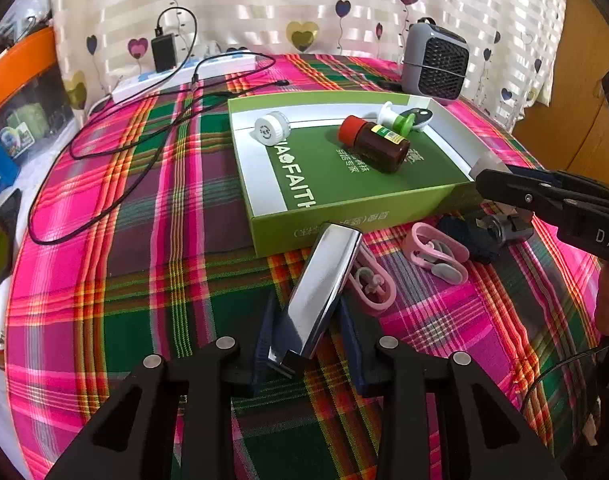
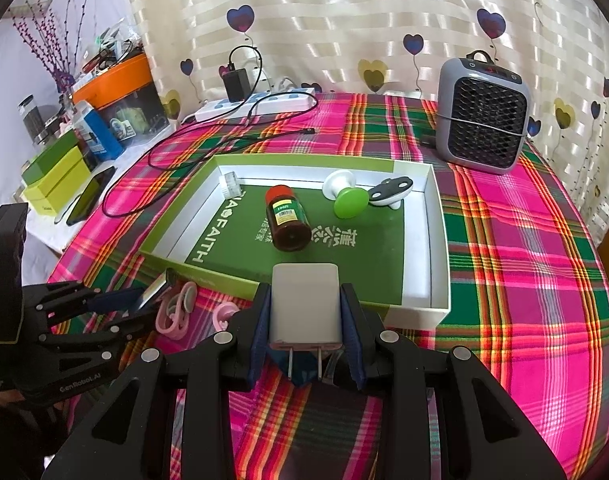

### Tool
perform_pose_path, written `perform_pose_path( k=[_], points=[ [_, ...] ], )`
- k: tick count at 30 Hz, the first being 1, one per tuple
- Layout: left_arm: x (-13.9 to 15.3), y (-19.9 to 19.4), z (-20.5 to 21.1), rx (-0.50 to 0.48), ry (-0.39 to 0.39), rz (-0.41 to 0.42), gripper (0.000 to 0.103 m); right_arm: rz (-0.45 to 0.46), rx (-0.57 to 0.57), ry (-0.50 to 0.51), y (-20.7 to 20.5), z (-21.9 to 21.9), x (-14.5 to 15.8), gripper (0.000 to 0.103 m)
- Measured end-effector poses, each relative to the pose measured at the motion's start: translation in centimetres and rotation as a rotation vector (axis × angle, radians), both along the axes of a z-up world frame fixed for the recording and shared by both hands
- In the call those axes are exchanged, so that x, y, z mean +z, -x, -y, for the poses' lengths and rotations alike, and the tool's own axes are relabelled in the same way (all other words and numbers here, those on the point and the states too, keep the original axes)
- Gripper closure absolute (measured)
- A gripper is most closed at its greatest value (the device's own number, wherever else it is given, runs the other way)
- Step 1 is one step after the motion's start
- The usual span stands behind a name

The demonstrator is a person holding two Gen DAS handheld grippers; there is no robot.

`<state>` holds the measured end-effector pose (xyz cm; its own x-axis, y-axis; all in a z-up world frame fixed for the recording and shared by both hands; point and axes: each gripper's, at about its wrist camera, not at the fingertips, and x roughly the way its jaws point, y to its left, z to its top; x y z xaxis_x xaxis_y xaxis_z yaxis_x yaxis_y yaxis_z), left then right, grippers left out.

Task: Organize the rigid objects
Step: 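Lower the silver bar into the tray with the left gripper while the right gripper lowers the charger into it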

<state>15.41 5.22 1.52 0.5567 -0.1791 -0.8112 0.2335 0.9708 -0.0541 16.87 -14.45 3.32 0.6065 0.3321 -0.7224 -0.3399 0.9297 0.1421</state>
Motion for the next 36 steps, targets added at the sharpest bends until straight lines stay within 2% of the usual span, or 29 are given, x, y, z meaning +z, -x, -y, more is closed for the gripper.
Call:
perform_pose_path(
  k=[2, 3, 5, 16, 26, 36],
  points=[
    [0.0, 0.1, 0.1, 0.000, -0.009, 0.007, 0.076, 0.000, 0.000, 0.000, 0.0, 0.0, 0.0, 0.069],
    [0.1, 0.1, 0.2, 0.001, -0.010, 0.010, 0.085, 0.000, 0.000, 0.000, 0.0, 0.0, 0.0, 0.069],
    [0.1, 0.0, 0.1, 0.010, -0.016, 0.014, 0.092, 0.000, 0.000, 0.000, 0.0, 0.0, 0.0, 0.069],
    [0.5, 0.6, 0.3, 0.005, -0.023, 0.032, 0.093, 0.001, -0.001, -0.004, 0.1, 0.1, 0.0, 0.069],
    [3.1, 1.5, 1.2, -0.019, -0.021, 0.090, 0.093, 0.017, -0.006, -0.008, 0.4, 0.5, 0.9, 0.069],
    [4.5, 0.3, 1.7, -0.016, -0.011, 0.116, 0.093, 0.023, -0.023, 0.004, -0.4, 0.8, 1.3, 0.069]
  ],
)
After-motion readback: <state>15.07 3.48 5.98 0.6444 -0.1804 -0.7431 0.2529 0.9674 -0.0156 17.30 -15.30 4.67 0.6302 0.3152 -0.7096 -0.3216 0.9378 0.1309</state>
